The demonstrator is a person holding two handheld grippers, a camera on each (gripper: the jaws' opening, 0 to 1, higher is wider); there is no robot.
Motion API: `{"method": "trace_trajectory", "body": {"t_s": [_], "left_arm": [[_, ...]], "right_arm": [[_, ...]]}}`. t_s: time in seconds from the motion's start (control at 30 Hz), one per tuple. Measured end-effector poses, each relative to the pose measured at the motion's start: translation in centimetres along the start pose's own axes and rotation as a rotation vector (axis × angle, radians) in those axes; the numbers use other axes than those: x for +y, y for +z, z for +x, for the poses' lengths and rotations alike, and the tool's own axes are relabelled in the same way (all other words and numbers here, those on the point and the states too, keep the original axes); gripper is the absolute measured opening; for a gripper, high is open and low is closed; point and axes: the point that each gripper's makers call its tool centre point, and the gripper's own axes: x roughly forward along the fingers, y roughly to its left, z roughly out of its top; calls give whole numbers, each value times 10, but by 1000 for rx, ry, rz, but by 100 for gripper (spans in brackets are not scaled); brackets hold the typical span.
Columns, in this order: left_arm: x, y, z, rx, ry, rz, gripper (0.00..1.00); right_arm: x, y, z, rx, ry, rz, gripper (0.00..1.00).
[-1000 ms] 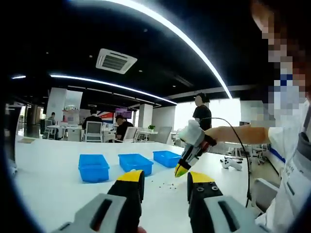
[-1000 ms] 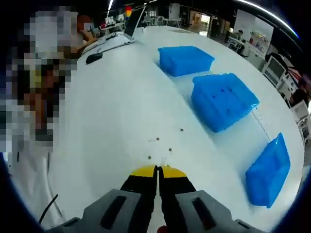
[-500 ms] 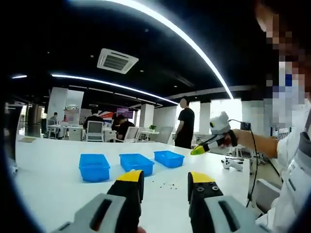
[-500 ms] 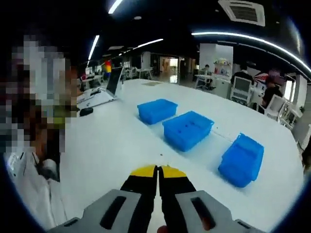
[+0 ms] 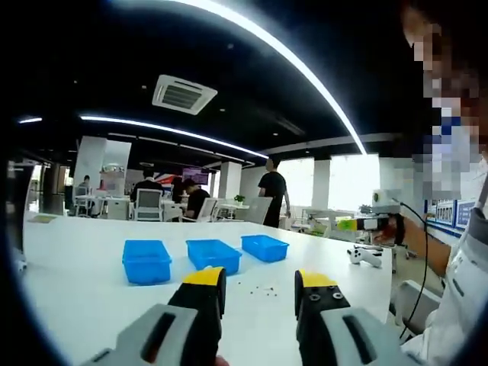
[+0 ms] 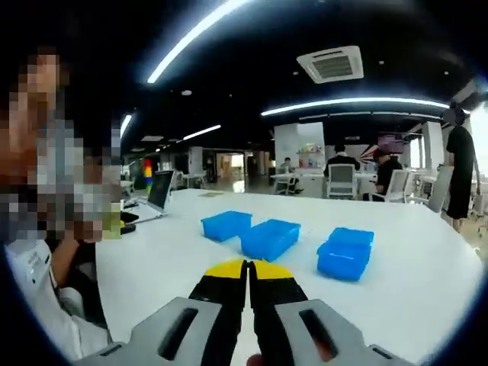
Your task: Pick up the resistors one by one and place each resistor into its matching bin, sorting the parts by color and model until every resistor is separated into the correct bin for its type
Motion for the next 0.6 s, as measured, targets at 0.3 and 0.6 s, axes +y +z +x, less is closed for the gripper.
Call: {"method": "trace_trajectory", "body": {"t_s": [0.3, 0.6], "left_arm": [[2, -1, 1, 4, 2, -4, 38], [2, 0, 0, 1, 4, -2, 38]], "right_arm": [[-2, -1, -13, -33, -45, 1, 5], [-30, 11, 18, -25, -82, 0, 5]]}}
